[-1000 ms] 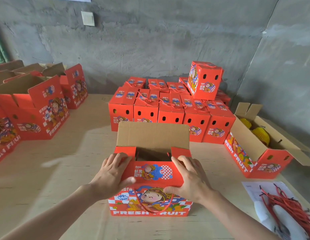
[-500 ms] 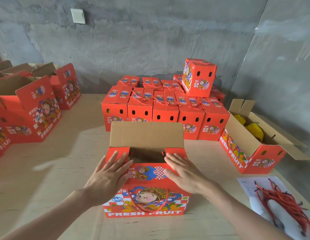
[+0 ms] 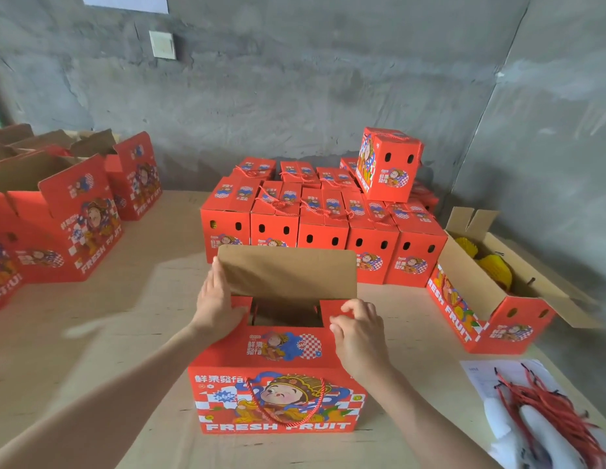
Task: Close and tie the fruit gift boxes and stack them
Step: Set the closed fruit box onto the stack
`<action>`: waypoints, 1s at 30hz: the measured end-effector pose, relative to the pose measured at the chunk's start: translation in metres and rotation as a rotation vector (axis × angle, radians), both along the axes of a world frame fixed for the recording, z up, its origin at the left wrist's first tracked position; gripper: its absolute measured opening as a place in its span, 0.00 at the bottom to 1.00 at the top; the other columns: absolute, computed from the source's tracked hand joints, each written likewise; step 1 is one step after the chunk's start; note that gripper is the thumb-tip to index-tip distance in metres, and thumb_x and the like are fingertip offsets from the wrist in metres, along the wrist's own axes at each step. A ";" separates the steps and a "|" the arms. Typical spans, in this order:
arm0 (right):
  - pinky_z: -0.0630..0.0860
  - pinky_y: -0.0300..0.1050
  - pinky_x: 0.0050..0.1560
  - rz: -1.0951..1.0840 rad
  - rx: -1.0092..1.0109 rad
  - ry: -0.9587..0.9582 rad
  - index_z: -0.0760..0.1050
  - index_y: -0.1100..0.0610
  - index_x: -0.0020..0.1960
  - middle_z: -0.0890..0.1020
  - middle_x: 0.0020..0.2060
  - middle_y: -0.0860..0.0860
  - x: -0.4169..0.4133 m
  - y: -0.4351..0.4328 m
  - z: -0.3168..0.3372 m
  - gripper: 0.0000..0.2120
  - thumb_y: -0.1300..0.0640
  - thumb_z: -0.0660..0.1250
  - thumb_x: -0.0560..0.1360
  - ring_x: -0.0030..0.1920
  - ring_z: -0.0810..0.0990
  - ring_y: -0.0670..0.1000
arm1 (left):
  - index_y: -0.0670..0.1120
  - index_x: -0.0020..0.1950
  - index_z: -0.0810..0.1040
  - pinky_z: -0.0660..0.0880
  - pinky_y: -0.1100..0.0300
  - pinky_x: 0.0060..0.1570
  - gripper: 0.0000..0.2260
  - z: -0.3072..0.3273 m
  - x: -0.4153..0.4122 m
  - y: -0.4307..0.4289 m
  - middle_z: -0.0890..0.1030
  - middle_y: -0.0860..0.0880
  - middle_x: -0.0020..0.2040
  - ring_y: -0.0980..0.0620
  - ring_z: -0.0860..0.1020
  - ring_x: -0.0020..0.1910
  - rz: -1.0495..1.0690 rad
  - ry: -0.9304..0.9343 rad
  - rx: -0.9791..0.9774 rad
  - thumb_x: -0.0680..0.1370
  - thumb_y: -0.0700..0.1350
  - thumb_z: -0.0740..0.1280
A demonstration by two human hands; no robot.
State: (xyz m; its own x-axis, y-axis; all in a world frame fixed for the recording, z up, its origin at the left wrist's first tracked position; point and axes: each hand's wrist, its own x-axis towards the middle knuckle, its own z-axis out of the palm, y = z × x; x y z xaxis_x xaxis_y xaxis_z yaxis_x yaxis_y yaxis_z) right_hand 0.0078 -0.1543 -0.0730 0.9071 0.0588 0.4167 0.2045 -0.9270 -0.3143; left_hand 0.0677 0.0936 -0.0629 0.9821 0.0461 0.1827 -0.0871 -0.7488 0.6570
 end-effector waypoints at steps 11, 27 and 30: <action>0.76 0.42 0.45 -0.051 0.240 -0.106 0.75 0.61 0.51 0.81 0.46 0.54 -0.008 0.005 0.000 0.09 0.61 0.71 0.73 0.47 0.79 0.52 | 0.41 0.62 0.68 0.73 0.51 0.53 0.27 -0.003 -0.006 0.019 0.70 0.42 0.60 0.45 0.74 0.54 0.144 -0.069 -0.336 0.67 0.33 0.76; 0.69 0.48 0.61 0.181 -0.044 -0.005 0.77 0.55 0.61 0.76 0.53 0.50 0.001 -0.003 0.004 0.12 0.55 0.62 0.79 0.56 0.74 0.52 | 0.45 0.65 0.69 0.61 0.54 0.66 0.46 0.006 -0.034 0.051 0.74 0.51 0.61 0.49 0.69 0.66 -0.210 0.006 0.388 0.63 0.80 0.49; 0.58 0.47 0.68 0.260 -0.235 0.252 0.68 0.44 0.70 0.68 0.65 0.50 0.019 -0.009 0.022 0.18 0.47 0.56 0.81 0.68 0.63 0.53 | 0.44 0.65 0.67 0.58 0.53 0.68 0.44 0.017 -0.015 0.026 0.70 0.47 0.65 0.47 0.67 0.66 -0.280 0.088 0.578 0.63 0.76 0.55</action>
